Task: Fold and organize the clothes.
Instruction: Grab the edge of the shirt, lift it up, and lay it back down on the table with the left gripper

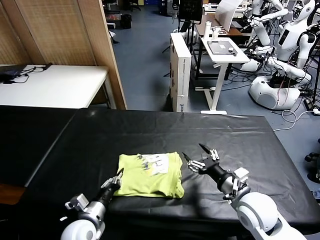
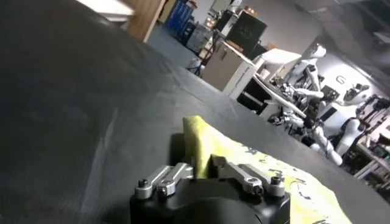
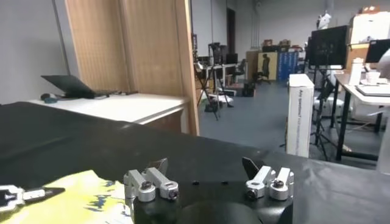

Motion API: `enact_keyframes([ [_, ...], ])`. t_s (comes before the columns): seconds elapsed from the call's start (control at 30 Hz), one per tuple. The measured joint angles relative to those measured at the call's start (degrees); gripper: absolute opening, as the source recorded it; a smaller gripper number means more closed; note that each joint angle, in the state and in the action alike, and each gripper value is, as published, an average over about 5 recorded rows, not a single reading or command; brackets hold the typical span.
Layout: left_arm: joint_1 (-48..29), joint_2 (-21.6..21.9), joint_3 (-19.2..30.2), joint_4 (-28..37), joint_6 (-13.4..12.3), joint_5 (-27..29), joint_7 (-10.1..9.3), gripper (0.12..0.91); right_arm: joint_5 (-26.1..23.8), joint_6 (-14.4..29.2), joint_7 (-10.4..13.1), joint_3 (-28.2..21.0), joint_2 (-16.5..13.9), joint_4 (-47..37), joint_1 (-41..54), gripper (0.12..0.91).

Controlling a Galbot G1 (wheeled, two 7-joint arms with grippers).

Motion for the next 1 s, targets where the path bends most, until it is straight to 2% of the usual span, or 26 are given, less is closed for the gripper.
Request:
enact_keyframes([
  [0.2, 0.9, 8.9, -4.0, -1.2, 0.3, -3.9, -0.08, 0.176, -0.3, 0.4, 0.1, 0.6, 1.1, -0.7, -0.7, 0.907],
  [0.43, 2.9, 22.7, -12.5, -1.5, 1.3, -11.4, -0.66, 0.176, -0.4, 0.7, 0.1, 0.9, 2.2, -1.4, -0.9, 0.907],
  [0.53, 3.3, 28.2, -16.4, -2.2, 2.1, -14.3, -1.76, 0.176, -0.6, 0.7, 0.1, 0.9, 2.6, -1.5, -1.1, 0.907],
  [0.63, 3.0, 31.7, -18.9, -4.0, 3.5, -16.2, -3.90, 0.176, -0.8, 0.8, 0.1, 0.8, 3.0, -1.6, -1.3, 0.907],
  [0.73, 2.2, 32.3, -18.9, -7.1, 5.2, -15.9, -6.45, 0.176, -1.3, 0.8, 0.1, 0.6, 3.4, -1.7, -1.5, 0.907],
  [0.8, 1.5, 31.2, -17.5, -9.7, 6.1, -14.5, -7.86, 0.176, -1.6, 0.8, 0.1, 0.4, 3.5, -1.7, -1.7, 0.907],
  [1.0, -0.6, 23.5, -6.6, -15.8, 7.9, -11.3, -11.77, 0.176, -2.7, 0.8, 0.1, 0.0, 3.6, -1.9, -2.2, 0.907],
])
